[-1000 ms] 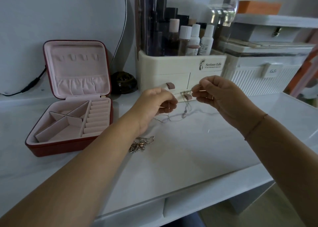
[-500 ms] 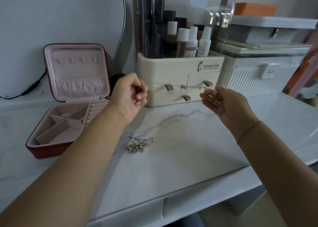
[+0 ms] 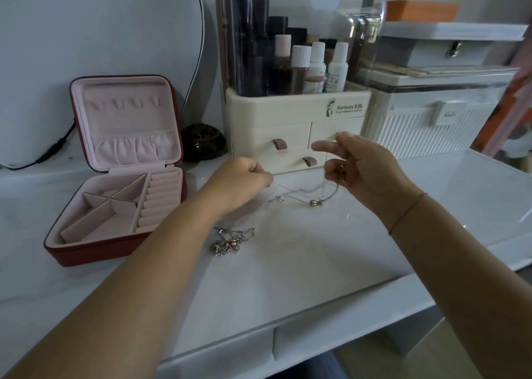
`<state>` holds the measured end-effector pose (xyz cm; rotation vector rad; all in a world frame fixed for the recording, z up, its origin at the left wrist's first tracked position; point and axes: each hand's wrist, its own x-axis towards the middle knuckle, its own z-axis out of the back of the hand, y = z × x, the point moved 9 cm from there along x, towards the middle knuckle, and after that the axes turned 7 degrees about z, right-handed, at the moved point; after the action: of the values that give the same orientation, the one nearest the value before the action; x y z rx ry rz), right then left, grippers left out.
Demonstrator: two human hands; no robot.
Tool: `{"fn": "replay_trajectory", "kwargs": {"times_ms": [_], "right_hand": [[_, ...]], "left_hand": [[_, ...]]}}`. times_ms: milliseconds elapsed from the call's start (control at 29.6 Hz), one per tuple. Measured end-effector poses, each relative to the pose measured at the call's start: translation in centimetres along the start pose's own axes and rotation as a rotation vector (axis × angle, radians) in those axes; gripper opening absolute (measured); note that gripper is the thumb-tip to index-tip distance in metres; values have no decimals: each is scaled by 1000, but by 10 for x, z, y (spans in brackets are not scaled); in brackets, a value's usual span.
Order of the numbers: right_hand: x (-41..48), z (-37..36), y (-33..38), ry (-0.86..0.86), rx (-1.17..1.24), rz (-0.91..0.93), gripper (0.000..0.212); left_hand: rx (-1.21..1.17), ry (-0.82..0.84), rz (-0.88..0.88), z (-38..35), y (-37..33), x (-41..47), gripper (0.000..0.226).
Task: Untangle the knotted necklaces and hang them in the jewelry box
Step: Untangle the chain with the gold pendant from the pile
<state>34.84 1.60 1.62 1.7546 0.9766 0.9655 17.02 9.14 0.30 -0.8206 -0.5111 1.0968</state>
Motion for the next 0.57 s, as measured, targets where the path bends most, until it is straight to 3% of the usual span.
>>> {"fn": "replay_trajectory", "kwargs": {"times_ms": [68,169,236,338,473,574], "right_hand": [[-2,-18,5,117,-136,-22,13],[-6,-46,10,326,-212,-72,19],[-9,-61,15,435,-224,-98,22],[-14,-76,22,551,-170,-140,22],[-16,-81,27,599,-43,-181,18],[-10,-64,20,487,-8,-206,18]], "left_hand": [[-103,59,-33,-10,-3,0,7],[-344,253,-93,-33,-13,-6,27],[-305,302,-154,-40,-20,-11,36],[-338,309,-188,-42,-24,-14,31],[-405,333,-204,-41,-27,-18,11],[-463,313,-193,-35,-26,-15,12]]}}
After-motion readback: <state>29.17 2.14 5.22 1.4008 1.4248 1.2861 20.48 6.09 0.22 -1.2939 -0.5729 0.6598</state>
